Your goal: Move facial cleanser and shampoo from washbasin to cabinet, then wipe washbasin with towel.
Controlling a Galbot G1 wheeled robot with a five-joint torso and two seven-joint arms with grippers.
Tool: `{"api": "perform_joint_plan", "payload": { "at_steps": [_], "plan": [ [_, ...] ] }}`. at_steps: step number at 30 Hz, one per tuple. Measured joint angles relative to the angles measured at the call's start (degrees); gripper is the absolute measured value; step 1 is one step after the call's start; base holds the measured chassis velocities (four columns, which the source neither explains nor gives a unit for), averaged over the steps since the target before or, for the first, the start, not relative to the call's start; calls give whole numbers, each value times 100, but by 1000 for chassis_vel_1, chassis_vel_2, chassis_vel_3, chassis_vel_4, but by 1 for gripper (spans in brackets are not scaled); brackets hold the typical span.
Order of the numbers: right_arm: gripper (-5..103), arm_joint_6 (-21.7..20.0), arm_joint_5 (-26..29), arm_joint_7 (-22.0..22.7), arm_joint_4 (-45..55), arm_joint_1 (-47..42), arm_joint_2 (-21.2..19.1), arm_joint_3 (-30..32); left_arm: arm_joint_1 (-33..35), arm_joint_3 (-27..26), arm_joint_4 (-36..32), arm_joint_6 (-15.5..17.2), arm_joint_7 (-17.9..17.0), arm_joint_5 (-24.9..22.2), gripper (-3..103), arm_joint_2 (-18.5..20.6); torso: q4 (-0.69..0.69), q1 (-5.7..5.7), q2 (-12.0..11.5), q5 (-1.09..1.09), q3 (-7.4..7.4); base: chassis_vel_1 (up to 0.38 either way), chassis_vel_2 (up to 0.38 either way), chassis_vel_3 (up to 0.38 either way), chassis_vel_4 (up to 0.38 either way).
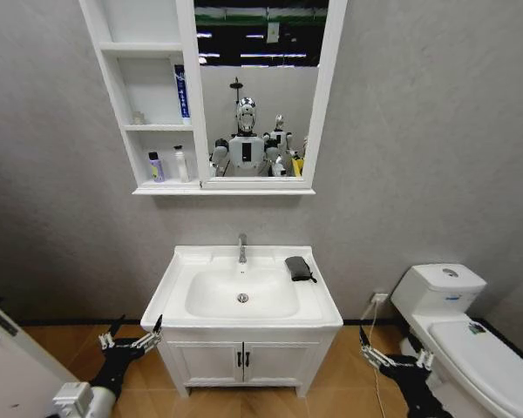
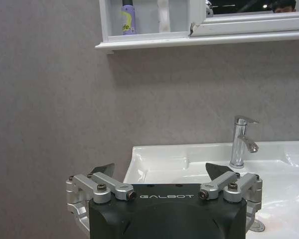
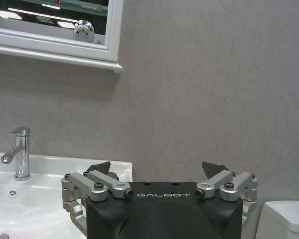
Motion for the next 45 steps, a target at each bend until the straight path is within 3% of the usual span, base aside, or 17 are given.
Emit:
{"api": "perform_joint_plan", "payload": {
  "at_steps": [9,45],
  "plan": [
    [100,-389,230,68,219,69,38,77,0,0,0,0,0,0,100,0,-1,0,-1,1,0,0,0,0,0],
    [100,-399,250,58,147,128,24,43,0,0,0,0,0,0,100,0,-1,2,-2,1,1,36,-32,-39,39]
  ]
}}
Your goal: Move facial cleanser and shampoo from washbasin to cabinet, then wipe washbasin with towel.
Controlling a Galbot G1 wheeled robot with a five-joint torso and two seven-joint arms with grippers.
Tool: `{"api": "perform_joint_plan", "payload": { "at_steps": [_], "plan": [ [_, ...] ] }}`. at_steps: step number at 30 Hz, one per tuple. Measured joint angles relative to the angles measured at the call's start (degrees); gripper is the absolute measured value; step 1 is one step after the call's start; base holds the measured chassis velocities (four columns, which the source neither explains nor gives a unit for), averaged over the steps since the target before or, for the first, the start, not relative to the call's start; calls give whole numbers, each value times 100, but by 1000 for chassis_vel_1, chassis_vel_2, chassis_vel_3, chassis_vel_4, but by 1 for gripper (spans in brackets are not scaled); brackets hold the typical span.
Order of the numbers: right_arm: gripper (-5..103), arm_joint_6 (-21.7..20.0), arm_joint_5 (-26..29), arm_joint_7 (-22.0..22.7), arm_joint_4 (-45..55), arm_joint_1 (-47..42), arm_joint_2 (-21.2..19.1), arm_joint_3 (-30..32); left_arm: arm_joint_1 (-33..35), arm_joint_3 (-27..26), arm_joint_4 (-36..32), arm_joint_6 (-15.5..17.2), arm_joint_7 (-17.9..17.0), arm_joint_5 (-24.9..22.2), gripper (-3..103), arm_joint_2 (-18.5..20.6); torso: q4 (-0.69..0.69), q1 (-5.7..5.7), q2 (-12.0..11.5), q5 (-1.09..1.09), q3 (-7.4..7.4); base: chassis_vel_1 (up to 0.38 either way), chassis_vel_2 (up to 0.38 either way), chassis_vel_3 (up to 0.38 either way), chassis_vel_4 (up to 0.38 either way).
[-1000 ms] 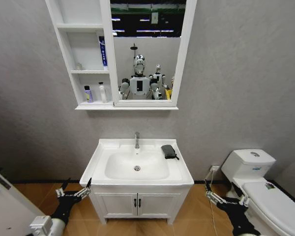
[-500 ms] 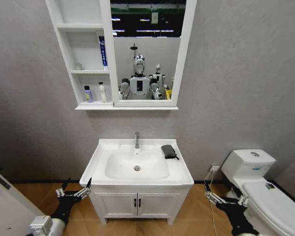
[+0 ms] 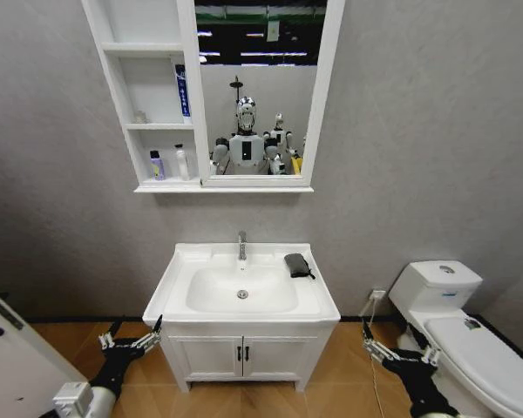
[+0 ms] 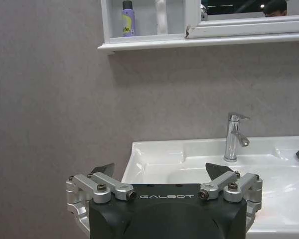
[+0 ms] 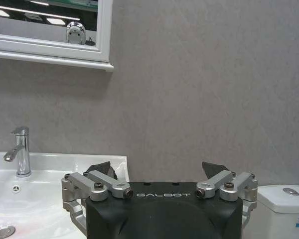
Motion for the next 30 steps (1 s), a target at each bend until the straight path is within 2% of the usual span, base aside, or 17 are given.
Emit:
{"api": "perform_joint_plan", "payload": {
  "at_steps": [8,9,14,15,17,18,20,21,23,25,27,30],
  "plan": [
    [100,3,0,0,-3,1,-1,-1,0,1,0,1,1,0,100,0,-1,-1,0,-4,0,227,-239,-238,241],
    [100,3,0,0,-4,1,-1,0,0,1,-1,1,1,0,100,0,-1,-1,0,5,0,293,-272,-300,286],
    [100,5,1,0,-5,1,-1,-1,0,0,0,1,-1,0,100,0,-1,-2,1,-3,0,304,-323,-301,314],
    [100,5,1,0,-5,1,-2,-1,0,0,-1,1,0,0,100,-1,0,0,0,4,0,376,-337,-377,357],
    [100,5,1,0,-6,1,-1,-1,0,0,-1,1,0,0,100,0,0,-2,1,2,-1,376,-375,-344,357],
    [100,7,1,0,-6,1,-1,-1,0,0,0,1,0,0,100,0,-1,-5,2,-5,-2,337,-368,-372,346],
    [100,6,0,0,-6,1,-2,-1,0,1,0,1,-1,0,100,0,-1,-3,2,-3,-1,378,-368,-404,369],
    [100,6,1,0,-7,1,-2,-1,0,0,-1,1,0,0,100,0,1,-2,1,8,0,373,-325,-404,307],
    [100,7,1,0,-7,1,-1,-1,0,1,0,1,0,0,100,0,0,-6,3,-4,-2,376,-312,-375,318],
    [100,7,1,0,-7,1,-1,-1,0,1,0,1,0,0,100,0,-1,-5,3,-4,-2,416,-295,-409,329],
    [100,6,1,1,-8,1,-2,0,0,1,-1,1,0,0,100,-1,-2,-4,2,5,-1,418,-243,-391,180],
    [100,7,1,0,-7,1,-1,-2,1,1,0,1,0,0,100,-1,1,-8,5,-2,-4,340,-131,-371,94]
  ]
}}
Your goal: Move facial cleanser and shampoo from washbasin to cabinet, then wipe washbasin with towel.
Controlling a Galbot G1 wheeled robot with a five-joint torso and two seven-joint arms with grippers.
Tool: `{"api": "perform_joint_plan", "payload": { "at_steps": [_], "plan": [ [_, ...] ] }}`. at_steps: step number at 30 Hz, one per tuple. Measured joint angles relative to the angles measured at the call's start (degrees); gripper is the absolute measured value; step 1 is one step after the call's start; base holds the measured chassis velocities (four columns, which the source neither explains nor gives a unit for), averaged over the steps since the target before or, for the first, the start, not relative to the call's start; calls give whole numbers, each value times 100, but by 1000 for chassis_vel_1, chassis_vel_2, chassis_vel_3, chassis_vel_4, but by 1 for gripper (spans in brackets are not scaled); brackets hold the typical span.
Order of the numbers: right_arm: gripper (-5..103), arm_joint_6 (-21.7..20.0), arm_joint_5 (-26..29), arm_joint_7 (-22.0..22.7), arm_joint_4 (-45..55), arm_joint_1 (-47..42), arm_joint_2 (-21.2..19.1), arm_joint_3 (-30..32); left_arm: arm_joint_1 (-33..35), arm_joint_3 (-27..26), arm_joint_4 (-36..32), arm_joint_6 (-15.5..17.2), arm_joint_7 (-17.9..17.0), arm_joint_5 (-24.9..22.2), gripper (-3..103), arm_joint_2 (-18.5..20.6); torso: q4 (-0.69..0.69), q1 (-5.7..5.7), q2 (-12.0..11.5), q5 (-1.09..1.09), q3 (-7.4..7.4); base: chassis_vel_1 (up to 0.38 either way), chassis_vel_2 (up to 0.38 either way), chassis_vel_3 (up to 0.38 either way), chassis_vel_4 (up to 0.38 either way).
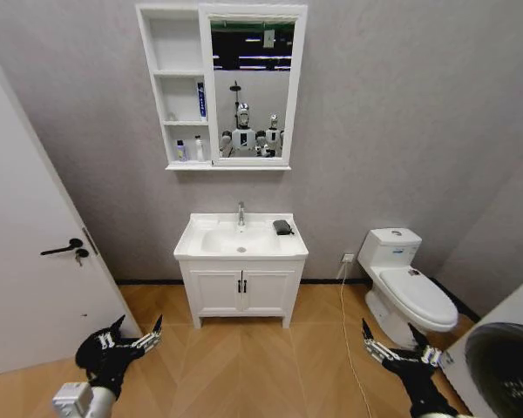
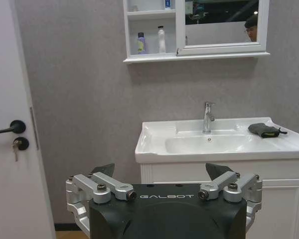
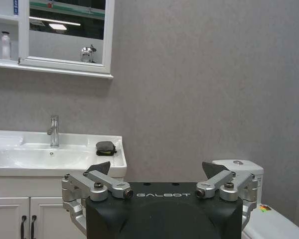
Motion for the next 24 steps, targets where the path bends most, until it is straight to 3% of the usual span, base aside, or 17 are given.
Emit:
{"api": "perform_joint_plan", "payload": {
  "at_steps": [4,17,24],
  "plan": [
    [100,0,0,0,1,0,0,0,0,0,0,0,-1,0,100,0,-4,1,-1,2,1,208,49,-186,-24],
    [100,0,0,0,0,2,0,1,-1,0,0,0,0,0,100,0,-2,14,-8,1,5,-48,16,37,-28],
    [100,0,0,0,1,1,0,1,-1,0,0,0,0,0,100,0,-1,6,-5,2,3,112,-80,-116,75]
  ]
}}
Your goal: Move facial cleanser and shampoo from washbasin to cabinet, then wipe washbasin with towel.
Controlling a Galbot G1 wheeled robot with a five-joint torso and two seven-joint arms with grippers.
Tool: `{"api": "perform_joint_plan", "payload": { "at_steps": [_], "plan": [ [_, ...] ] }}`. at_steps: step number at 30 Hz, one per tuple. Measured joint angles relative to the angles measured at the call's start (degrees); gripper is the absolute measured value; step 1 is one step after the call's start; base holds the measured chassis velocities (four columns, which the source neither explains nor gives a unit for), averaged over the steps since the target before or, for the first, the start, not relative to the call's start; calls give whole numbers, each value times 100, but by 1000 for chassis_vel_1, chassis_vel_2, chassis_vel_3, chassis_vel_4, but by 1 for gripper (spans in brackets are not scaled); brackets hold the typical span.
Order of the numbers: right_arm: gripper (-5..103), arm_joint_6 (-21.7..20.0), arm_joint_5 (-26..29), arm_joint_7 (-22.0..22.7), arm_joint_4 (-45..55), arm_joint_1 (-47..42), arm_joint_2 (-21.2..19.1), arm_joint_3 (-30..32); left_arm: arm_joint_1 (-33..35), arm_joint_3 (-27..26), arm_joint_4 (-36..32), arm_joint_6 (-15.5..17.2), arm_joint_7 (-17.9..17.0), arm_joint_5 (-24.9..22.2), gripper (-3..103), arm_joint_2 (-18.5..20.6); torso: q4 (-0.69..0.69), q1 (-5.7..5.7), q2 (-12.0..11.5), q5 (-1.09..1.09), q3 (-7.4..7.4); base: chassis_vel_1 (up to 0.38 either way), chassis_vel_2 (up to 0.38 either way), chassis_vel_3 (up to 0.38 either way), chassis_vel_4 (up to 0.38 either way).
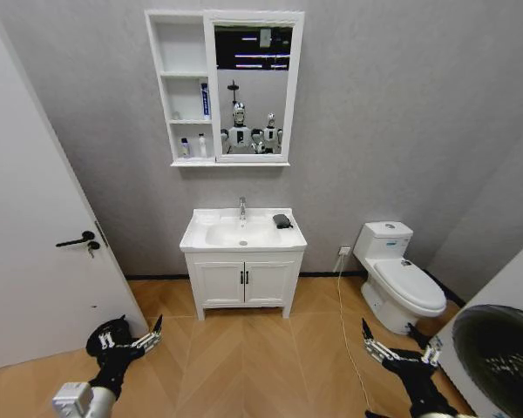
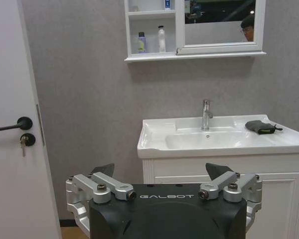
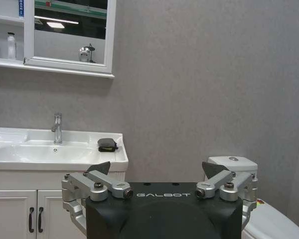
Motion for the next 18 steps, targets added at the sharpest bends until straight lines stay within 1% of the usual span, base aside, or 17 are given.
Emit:
{"api": "perform_joint_plan", "payload": {
  "at_steps": [4,5,8,10,11,13,14,16,18],
  "plan": [
    [100,0,0,0,1,0,0,0,0,0,0,0,0,0,100,0,1,0,0,-1,0,165,-148,-158,150],
    [100,0,0,0,0,0,0,0,0,0,0,0,0,0,100,0,0,0,0,2,0,176,-168,-172,166],
    [100,0,0,0,0,0,0,0,0,0,0,0,0,0,100,0,-1,1,0,-1,1,183,-212,-181,205],
    [100,0,0,0,0,0,0,0,0,0,0,0,1,0,100,0,-2,1,0,2,0,211,-243,-214,209],
    [100,0,0,0,0,0,0,0,0,0,0,0,1,0,100,0,-1,-3,2,-2,-1,223,-243,-205,232],
    [100,0,0,0,1,-1,0,0,0,0,0,0,1,0,100,0,1,-4,3,-2,-1,218,-231,-205,195],
    [100,0,0,0,1,-2,0,0,1,0,0,0,1,0,100,-1,0,-7,6,3,-3,167,-122,-200,93],
    [100,0,0,0,1,-1,0,0,1,0,0,0,1,0,100,0,1,-7,6,2,-3,167,-33,-106,93],
    [100,0,0,0,1,-2,1,0,1,0,0,0,1,0,100,0,-2,-5,4,-2,-2,18,-21,-89,58]
  ]
}}
